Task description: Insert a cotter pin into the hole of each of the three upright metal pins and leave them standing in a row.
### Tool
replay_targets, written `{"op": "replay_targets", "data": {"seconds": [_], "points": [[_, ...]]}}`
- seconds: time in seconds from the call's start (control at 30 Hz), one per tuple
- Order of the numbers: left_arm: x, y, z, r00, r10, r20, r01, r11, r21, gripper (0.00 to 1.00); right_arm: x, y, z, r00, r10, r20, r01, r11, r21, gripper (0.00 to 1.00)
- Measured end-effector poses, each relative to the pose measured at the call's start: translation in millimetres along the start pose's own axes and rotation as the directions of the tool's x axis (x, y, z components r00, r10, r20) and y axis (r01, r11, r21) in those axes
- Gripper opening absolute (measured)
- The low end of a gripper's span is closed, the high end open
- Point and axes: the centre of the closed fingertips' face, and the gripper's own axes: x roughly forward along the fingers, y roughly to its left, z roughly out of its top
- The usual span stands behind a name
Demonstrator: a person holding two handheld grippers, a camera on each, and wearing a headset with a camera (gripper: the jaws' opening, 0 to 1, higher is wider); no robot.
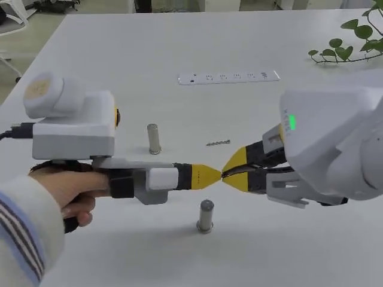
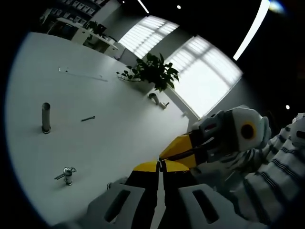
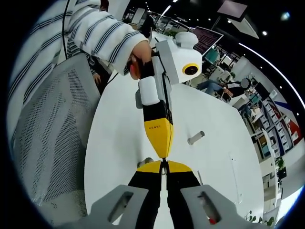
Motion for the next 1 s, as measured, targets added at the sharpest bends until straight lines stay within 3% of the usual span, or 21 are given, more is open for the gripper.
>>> {"op": "replay_targets", "data": {"seconds": [0.2,0.37,0.77,1.0], "points": [[0.4,0.1,-2.5,0.9993,0.026,-0.028,-0.024,0.997,0.076,0.00,1.0,2.2,-0.3,0.9999,0.007,-0.007,-0.007,1.000,-0.007,0.00],[0.5,1.2,-2.2,0.9992,0.030,-0.025,-0.029,0.997,0.065,0.00,0.6,2.2,-0.6,1.0000,0.005,-0.008,-0.005,1.000,-0.005,0.00],[-0.4,1.9,3.0,0.9987,0.050,-0.008,-0.049,0.994,0.100,0.00,-0.5,-3.3,4.1,0.9998,-0.012,0.014,0.012,1.000,-0.007,0.00],[-4.0,7.8,6.7,0.9958,0.090,0.012,-0.091,0.981,0.173,0.00,0.4,-7.2,-4.1,0.9999,-0.013,0.004,0.013,1.000,0.025,0.16]]}}
